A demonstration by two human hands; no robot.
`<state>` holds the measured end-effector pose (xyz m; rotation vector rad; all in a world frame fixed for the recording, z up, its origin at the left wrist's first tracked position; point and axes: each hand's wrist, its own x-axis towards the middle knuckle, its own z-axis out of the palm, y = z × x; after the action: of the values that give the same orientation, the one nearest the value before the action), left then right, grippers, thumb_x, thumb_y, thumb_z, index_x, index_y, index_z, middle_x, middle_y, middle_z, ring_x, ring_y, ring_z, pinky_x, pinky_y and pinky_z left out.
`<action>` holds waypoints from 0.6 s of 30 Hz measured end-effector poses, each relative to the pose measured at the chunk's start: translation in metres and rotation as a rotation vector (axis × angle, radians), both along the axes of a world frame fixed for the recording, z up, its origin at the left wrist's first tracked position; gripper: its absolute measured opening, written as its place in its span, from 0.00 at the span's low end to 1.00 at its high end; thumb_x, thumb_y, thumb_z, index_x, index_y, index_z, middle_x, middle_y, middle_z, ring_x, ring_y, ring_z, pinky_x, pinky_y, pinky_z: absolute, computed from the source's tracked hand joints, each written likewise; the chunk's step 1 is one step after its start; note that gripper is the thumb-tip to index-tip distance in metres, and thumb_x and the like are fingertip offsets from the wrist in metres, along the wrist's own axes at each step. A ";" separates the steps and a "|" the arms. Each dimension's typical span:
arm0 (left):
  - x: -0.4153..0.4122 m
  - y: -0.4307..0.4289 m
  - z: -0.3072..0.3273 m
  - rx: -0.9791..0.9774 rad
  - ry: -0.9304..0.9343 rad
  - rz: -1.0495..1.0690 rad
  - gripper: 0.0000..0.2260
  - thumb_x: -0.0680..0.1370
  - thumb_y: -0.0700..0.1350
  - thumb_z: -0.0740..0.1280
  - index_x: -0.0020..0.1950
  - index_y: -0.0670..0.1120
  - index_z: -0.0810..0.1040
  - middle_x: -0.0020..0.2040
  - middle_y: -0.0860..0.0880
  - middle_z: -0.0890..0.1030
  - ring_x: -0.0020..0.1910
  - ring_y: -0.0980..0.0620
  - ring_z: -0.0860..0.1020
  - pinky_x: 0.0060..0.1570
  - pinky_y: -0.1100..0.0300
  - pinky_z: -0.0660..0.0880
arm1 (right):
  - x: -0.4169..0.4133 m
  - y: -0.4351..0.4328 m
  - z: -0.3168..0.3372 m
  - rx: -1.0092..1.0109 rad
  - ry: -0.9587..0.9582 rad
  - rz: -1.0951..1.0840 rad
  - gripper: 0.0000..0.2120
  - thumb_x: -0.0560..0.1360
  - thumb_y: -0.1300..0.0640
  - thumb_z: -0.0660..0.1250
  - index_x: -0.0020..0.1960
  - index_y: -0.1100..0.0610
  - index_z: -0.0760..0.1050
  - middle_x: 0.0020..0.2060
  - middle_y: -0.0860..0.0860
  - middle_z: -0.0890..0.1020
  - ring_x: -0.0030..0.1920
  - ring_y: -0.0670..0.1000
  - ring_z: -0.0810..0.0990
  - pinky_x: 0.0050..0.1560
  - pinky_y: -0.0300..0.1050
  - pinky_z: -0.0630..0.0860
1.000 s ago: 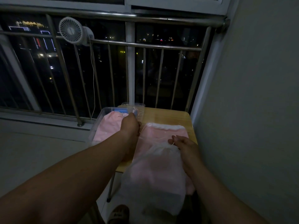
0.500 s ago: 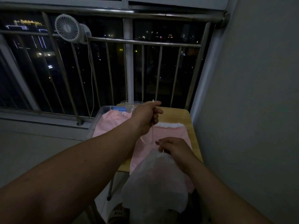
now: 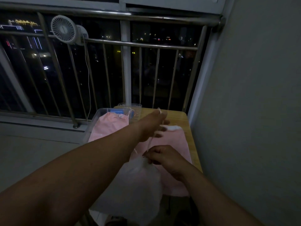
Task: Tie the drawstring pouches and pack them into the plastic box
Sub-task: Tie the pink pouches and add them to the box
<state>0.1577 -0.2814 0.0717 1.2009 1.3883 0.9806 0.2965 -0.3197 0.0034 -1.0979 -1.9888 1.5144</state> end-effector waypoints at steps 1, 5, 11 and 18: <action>-0.003 -0.003 -0.004 -0.029 0.266 -0.053 0.25 0.85 0.62 0.55 0.77 0.49 0.65 0.70 0.44 0.76 0.63 0.44 0.78 0.63 0.46 0.76 | 0.002 0.001 -0.002 -0.013 0.029 -0.033 0.10 0.81 0.53 0.66 0.51 0.51 0.86 0.47 0.48 0.87 0.53 0.50 0.83 0.63 0.49 0.78; -0.013 -0.023 -0.024 -0.026 0.730 -0.159 0.20 0.87 0.52 0.58 0.70 0.39 0.74 0.61 0.42 0.82 0.58 0.46 0.81 0.54 0.55 0.78 | 0.012 0.013 -0.006 -0.090 0.082 -0.193 0.11 0.79 0.57 0.68 0.41 0.54 0.87 0.39 0.51 0.86 0.46 0.52 0.83 0.52 0.47 0.79; -0.021 -0.052 -0.054 0.071 0.606 -0.195 0.18 0.83 0.50 0.65 0.73 0.51 0.71 0.66 0.50 0.79 0.61 0.54 0.77 0.59 0.59 0.75 | 0.020 0.020 -0.008 -0.038 0.026 -0.255 0.10 0.78 0.53 0.70 0.43 0.56 0.87 0.42 0.53 0.87 0.46 0.52 0.83 0.52 0.49 0.79; -0.016 -0.069 -0.066 0.237 0.737 -0.108 0.09 0.84 0.50 0.63 0.64 0.51 0.76 0.59 0.52 0.80 0.55 0.57 0.78 0.48 0.68 0.73 | 0.022 0.013 -0.001 0.100 -0.071 -0.259 0.10 0.79 0.52 0.69 0.43 0.54 0.86 0.41 0.48 0.86 0.47 0.51 0.83 0.52 0.48 0.78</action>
<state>0.1415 -0.3504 0.0055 1.9168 1.7673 0.6533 0.3181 -0.3063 0.0021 -1.3246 -1.8605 1.2459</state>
